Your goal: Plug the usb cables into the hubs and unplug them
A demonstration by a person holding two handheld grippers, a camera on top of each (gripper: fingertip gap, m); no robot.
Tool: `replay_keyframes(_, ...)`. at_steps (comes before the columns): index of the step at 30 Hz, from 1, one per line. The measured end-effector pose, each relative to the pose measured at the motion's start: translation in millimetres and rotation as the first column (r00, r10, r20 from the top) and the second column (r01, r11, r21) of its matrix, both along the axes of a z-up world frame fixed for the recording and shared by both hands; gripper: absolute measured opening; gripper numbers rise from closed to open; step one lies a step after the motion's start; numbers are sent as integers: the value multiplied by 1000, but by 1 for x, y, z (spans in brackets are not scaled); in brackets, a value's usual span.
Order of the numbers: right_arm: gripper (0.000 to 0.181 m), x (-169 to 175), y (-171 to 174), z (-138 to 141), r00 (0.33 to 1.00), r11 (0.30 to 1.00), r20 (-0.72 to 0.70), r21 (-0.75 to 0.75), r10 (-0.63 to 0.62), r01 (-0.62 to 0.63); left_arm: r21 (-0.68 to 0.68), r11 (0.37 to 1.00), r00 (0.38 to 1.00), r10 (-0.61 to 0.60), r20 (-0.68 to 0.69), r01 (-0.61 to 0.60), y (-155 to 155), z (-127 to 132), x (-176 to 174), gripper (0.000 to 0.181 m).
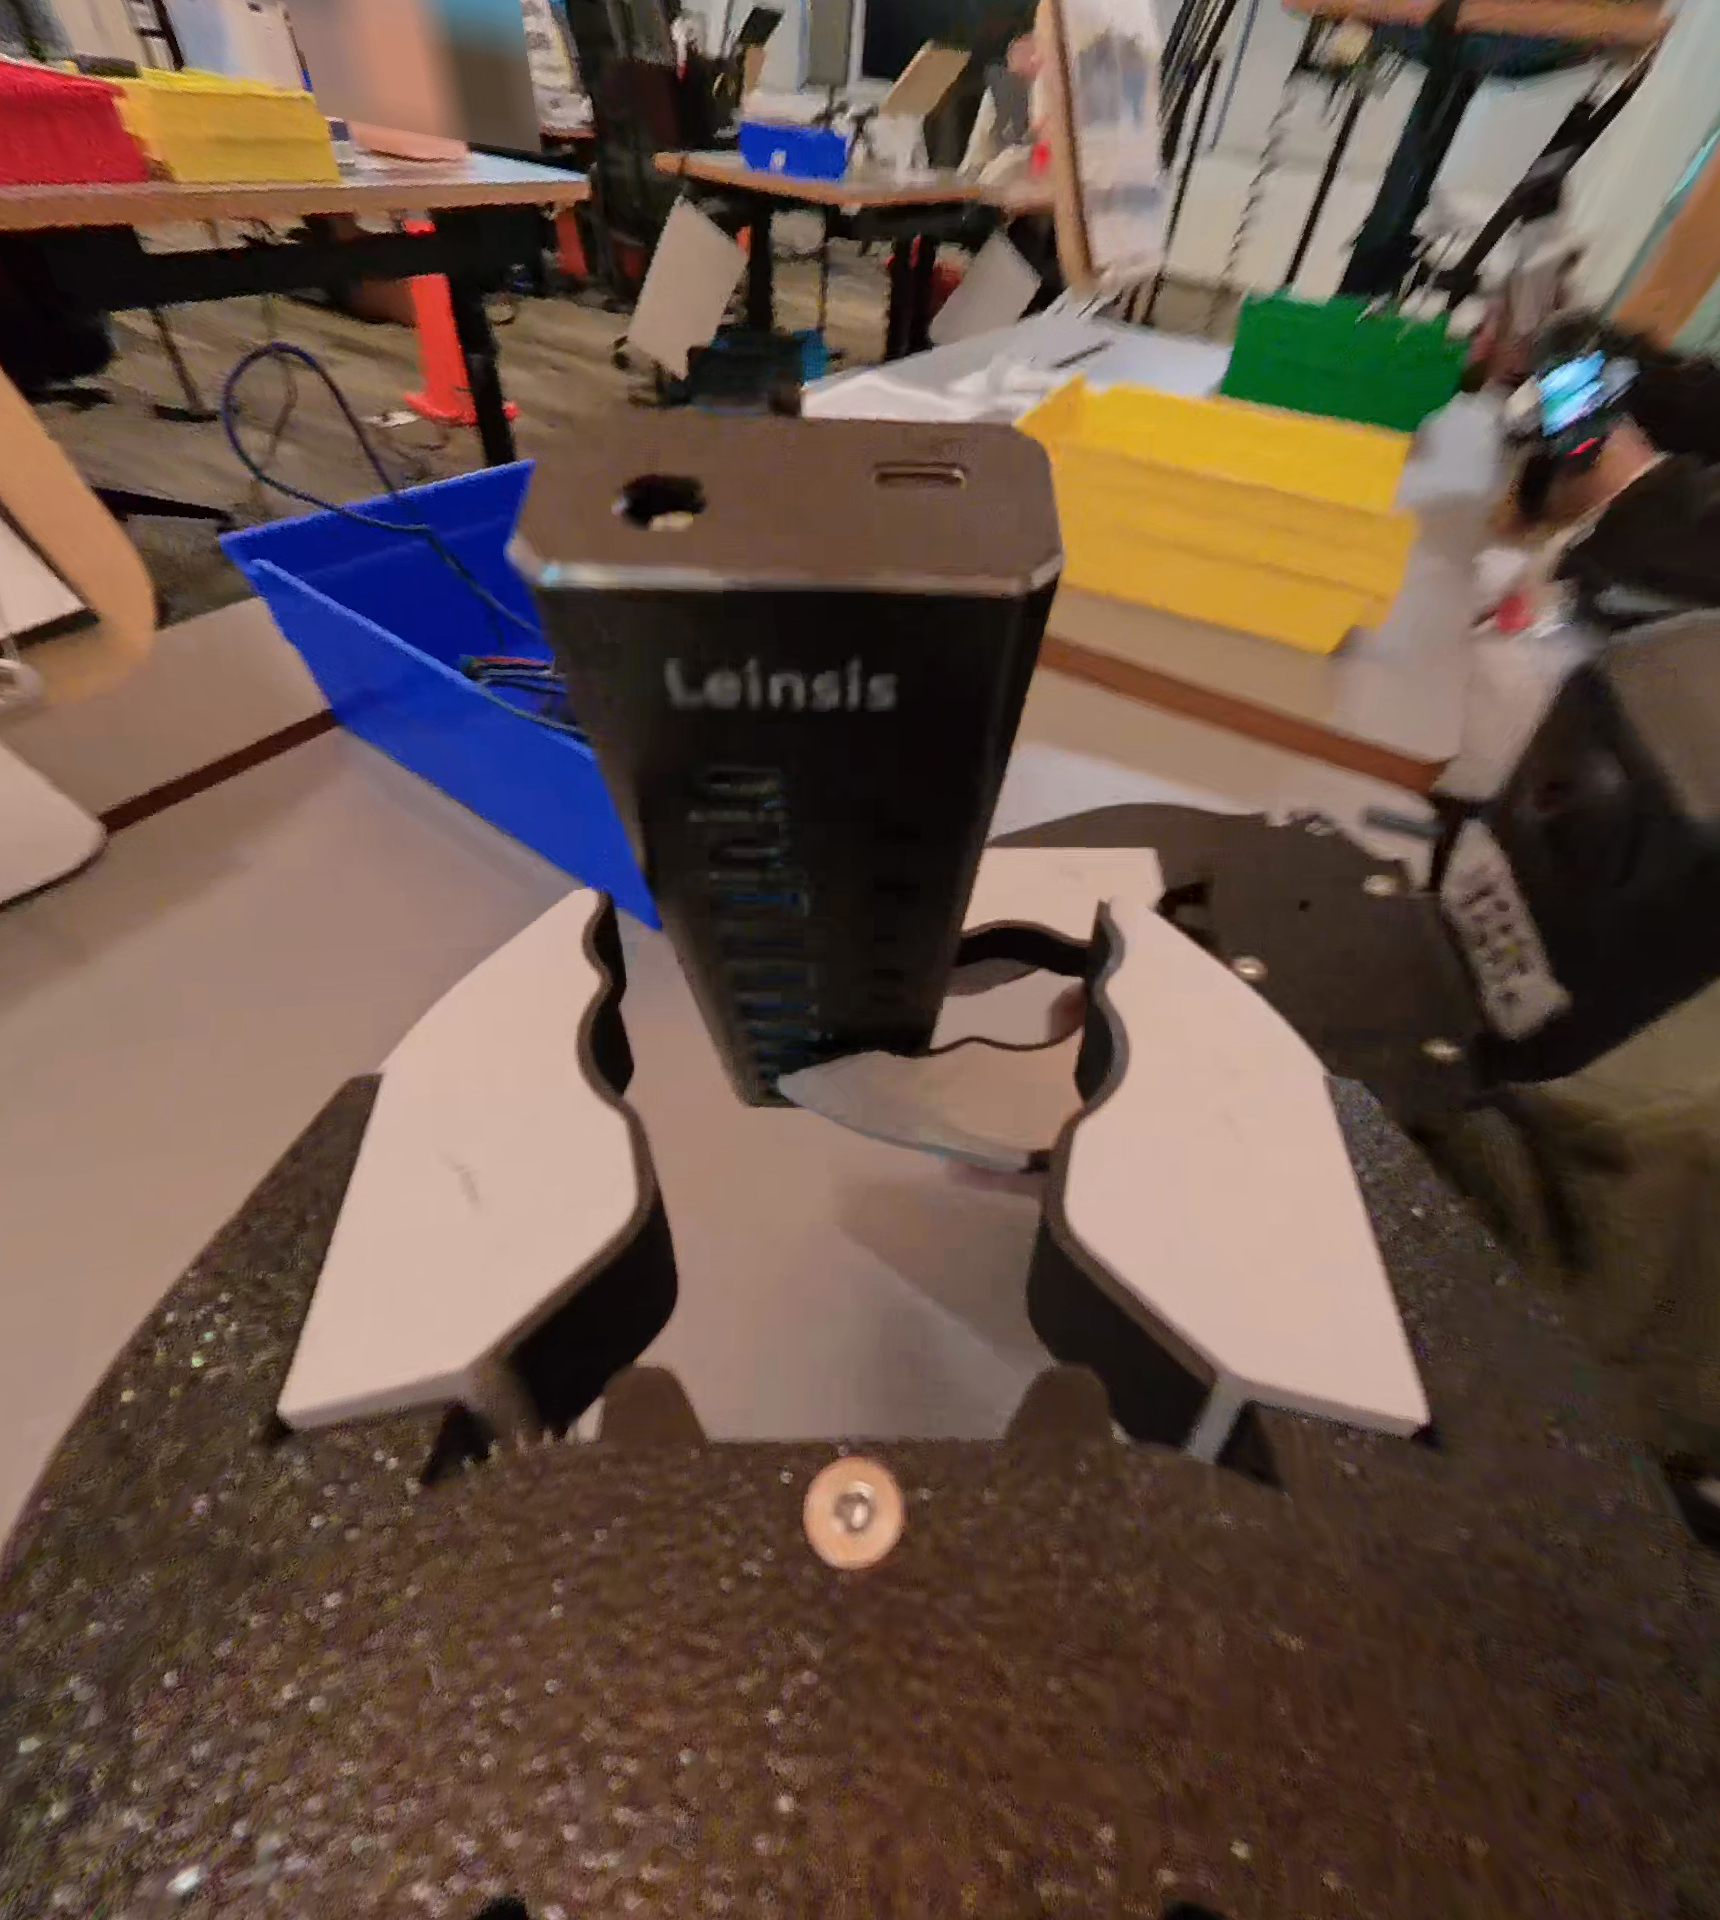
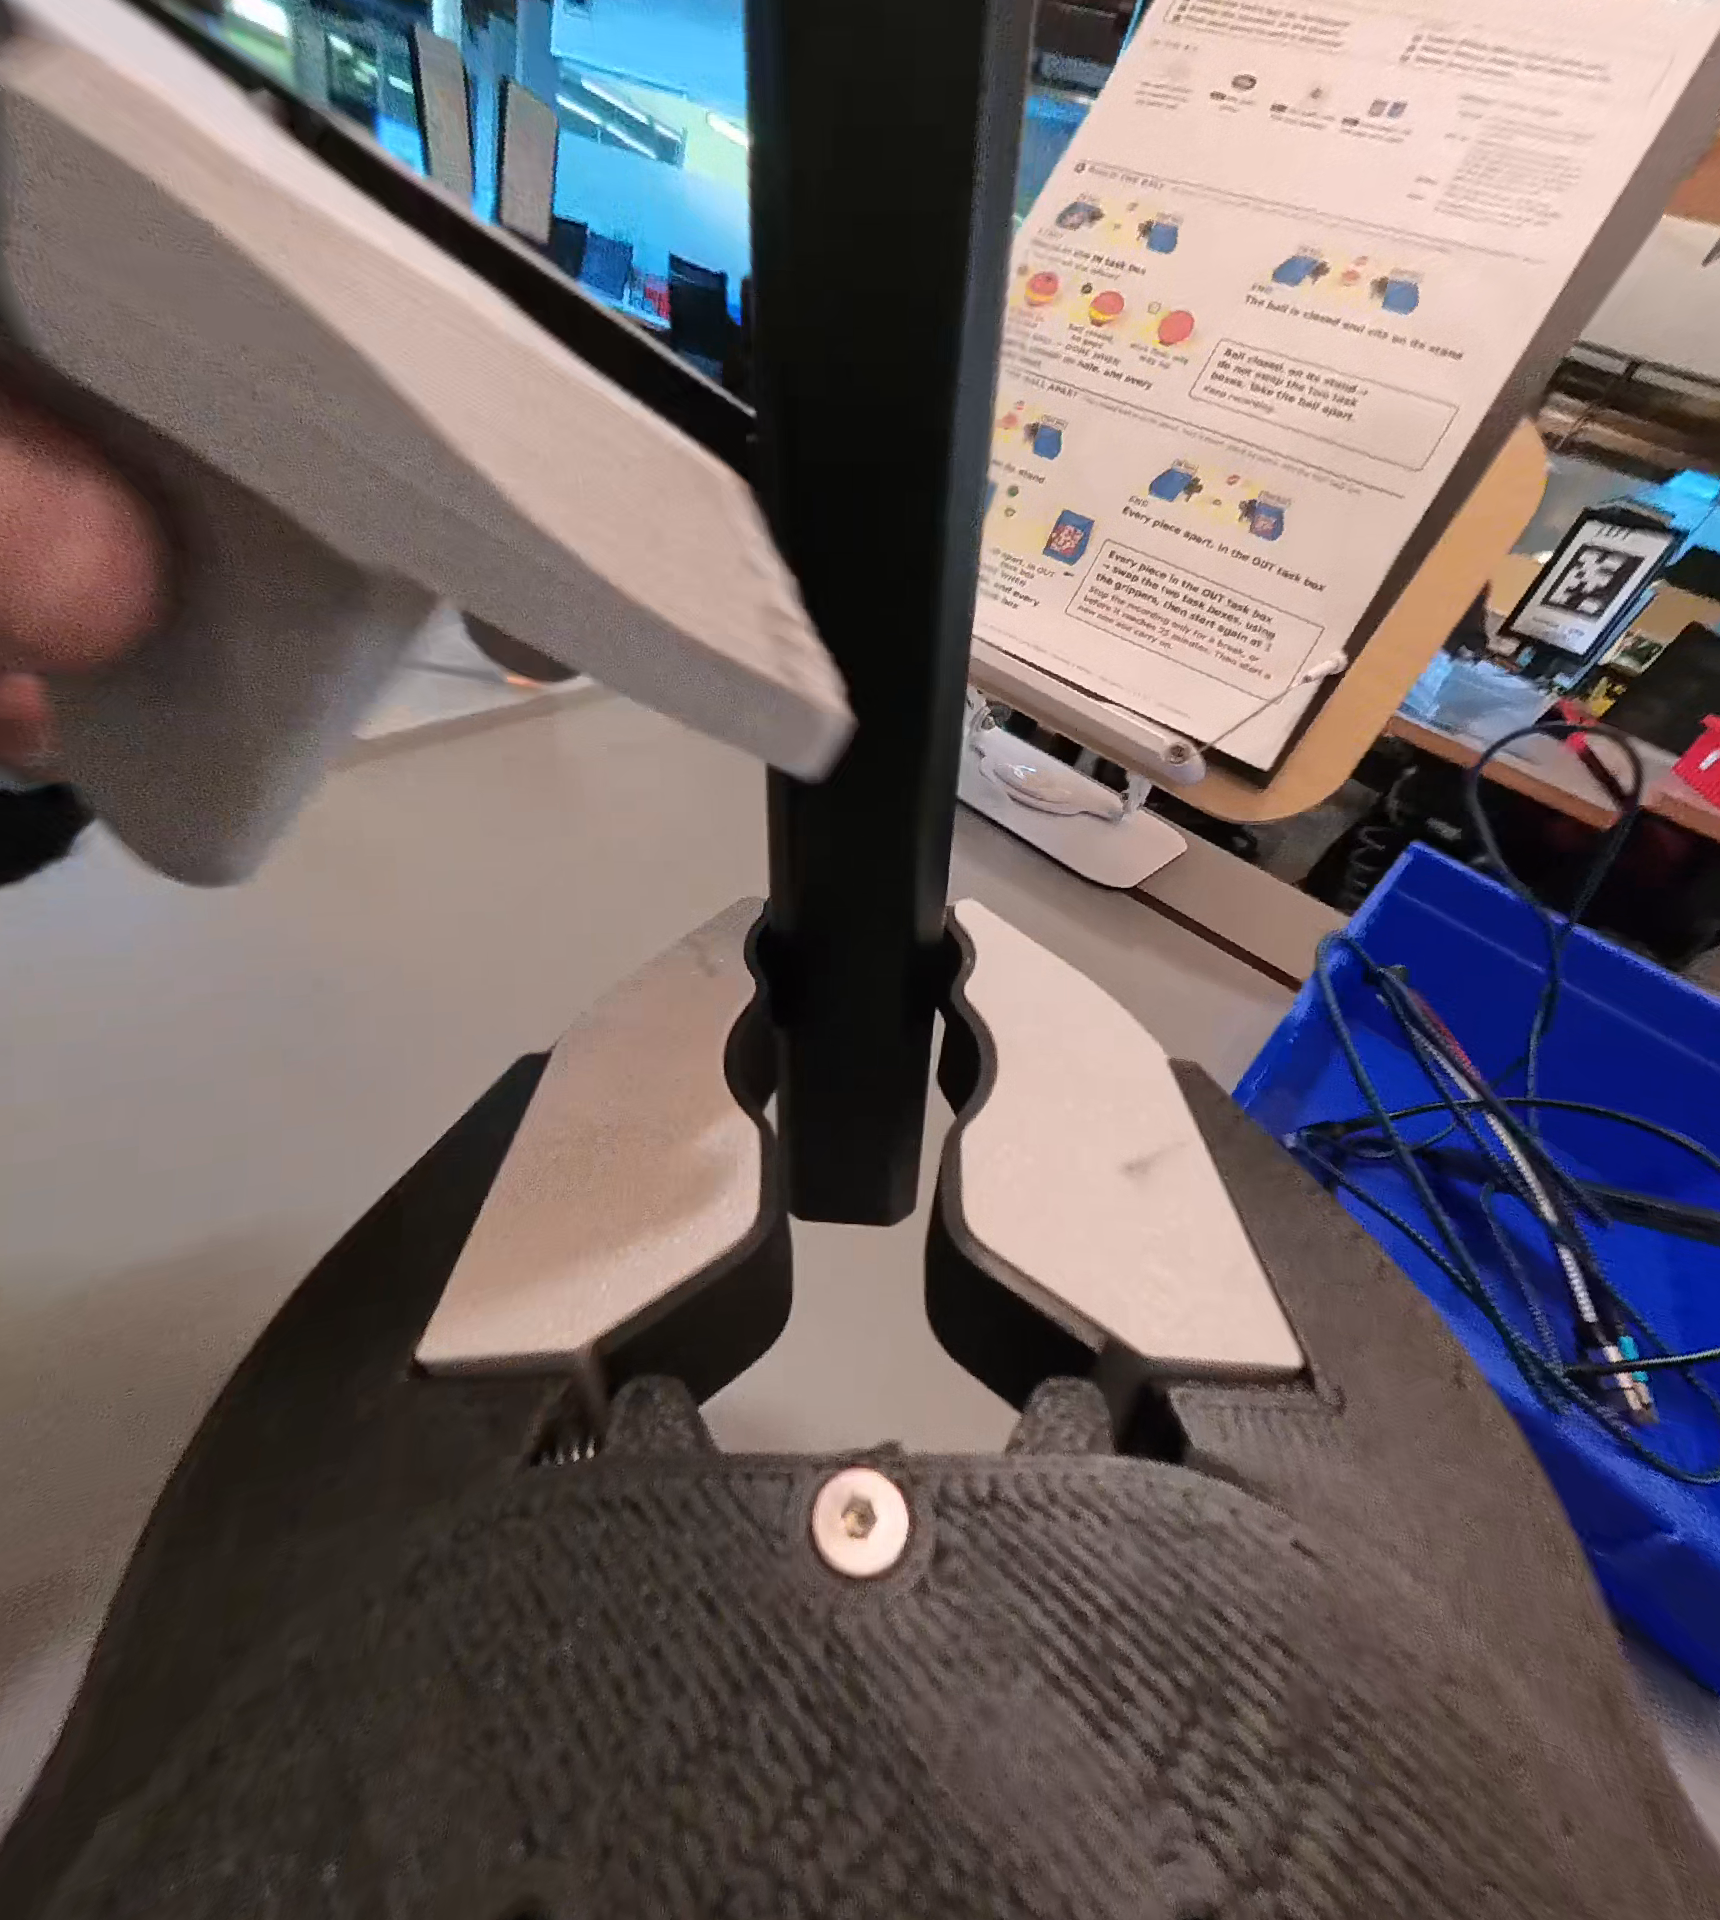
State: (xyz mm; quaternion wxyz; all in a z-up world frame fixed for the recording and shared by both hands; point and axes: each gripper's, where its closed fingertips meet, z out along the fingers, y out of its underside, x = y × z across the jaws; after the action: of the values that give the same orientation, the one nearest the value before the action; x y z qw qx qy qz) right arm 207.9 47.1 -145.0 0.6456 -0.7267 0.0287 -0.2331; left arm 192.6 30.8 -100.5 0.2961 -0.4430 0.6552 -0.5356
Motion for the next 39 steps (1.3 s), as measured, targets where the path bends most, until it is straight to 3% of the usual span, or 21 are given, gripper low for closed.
replay_keyframes(3, 27, -11, 7, -1, 999, 1000, 50, -20, 22, -21, 27, 998, 999, 52, 12, -52, 9, 0, 10, 73)
replay_keyframes(7, 30, -16, 11, -7, 995, 994, -15, -50, 96, -97, 37, 999, 999, -24, -45, 26, 11, -6, 8, 68)
replay_keyframes(9, 39, -22, 12, -10, 973, 978, -119, -38, 198, -204, 46, 991, 991, -119, -66, 122, 8, -9, 4, 68)
replay_keyframes(11, 52, -37, 14, -11, 899, 937, -281, 7, 337, -349, 71, 963, 965, -257, -50, 260, 0, -6, -4, 68)
replay_keyframes(13, 62, -53, 12, -10, 807, 881, -378, 51, 454, -471, 107, 901, 908, -418, -37, 420, -9, -3, -17, 67)
replay_keyframes(15, 59, -65, 10, -10, 753, 833, -392, 66, 528, -550, 122, 828, 836, -548, -28, 547, -16, -1, -30, 67)
replay_keyframes(18, 58, -74, 11, -8, 743, 812, -365, 70, 561, -579, 136, 754, 760, -650, 4, 643, -21, 2, -41, 67)
replay_keyframes(21, 59, -79, 14, -8, 744, 805, -337, 77, 577, -589, 115, 725, 726, -686, 43, 679, -25, 5, -47, 67)
replay_keyframes(29, 60, -77, 18, -11, 781, 825, -288, 63, 554, -562, 100, 731, 725, -682, 93, 675, -29, 7, -46, 66)
replay_keyframes(34, 61, -78, 19, 3, 785, 829, -268, 143, 558, -541, 86, 730, 718, -683, 133, 679, -31, 14, -46, 66)
replay_keyframes(39, 61, -78, 17, 2, 799, 833, -240, 111, 552, -542, 109, 721, 711, -693, 120, 685, -35, 4, -47, 65)
